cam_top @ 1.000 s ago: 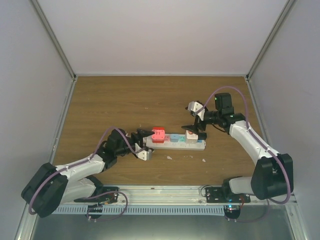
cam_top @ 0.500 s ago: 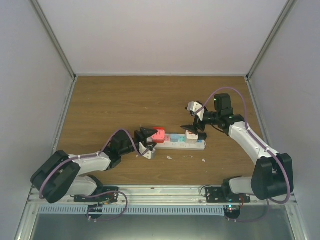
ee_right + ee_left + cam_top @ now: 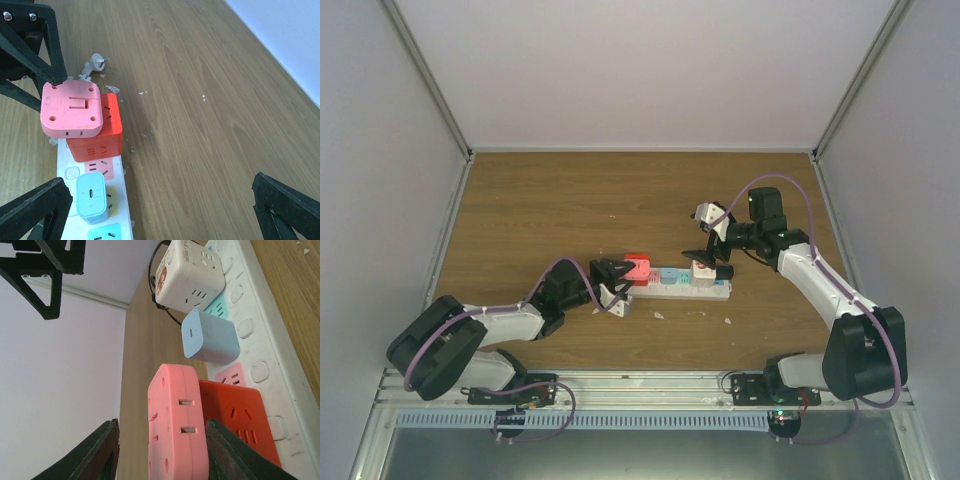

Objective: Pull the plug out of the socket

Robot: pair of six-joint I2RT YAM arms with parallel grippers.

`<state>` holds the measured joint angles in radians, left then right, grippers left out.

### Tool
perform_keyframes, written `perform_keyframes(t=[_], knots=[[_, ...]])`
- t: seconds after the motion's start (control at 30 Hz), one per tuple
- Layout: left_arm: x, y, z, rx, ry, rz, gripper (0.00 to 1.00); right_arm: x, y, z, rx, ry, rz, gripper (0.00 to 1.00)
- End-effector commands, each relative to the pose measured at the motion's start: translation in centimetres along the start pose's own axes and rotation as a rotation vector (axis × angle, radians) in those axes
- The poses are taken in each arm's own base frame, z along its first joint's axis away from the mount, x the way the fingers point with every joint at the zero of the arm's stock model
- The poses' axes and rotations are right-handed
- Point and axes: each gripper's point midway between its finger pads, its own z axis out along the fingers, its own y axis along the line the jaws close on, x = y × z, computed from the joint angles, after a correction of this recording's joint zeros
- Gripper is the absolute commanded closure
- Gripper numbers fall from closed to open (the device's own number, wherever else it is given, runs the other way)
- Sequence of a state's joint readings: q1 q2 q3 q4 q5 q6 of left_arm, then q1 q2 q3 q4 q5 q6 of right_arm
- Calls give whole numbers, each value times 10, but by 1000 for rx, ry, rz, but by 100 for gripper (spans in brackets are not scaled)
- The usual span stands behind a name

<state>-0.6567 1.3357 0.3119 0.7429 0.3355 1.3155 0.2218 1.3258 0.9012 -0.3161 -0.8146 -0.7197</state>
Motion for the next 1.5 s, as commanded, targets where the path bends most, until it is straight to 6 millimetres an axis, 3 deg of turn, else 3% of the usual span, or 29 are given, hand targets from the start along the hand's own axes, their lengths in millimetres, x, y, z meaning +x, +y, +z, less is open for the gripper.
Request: perform_keyframes(t=[0.0,0.4,0.77,1.0,1.27,1.47], knots=[[-15,30,-2,-81,-53,-9,53,-2,5,1,-13,-13,-3,0],[-14,31,7,6,-60,-117,65,1,10,6,-46,-26,2,0],[1,27,19,164,-44,-332,74,-2,32,30,-122,-51,-26,0],[6,29,18,228,-74,-440,75,-9,49,53,-190,-72,-26,0],[15,34,15,287,-91,-554,66,-4,67,78,-260,-68,17,0],[19,39,14,313,-118,-630,71,-3,73,93,-273,-71,51,0]])
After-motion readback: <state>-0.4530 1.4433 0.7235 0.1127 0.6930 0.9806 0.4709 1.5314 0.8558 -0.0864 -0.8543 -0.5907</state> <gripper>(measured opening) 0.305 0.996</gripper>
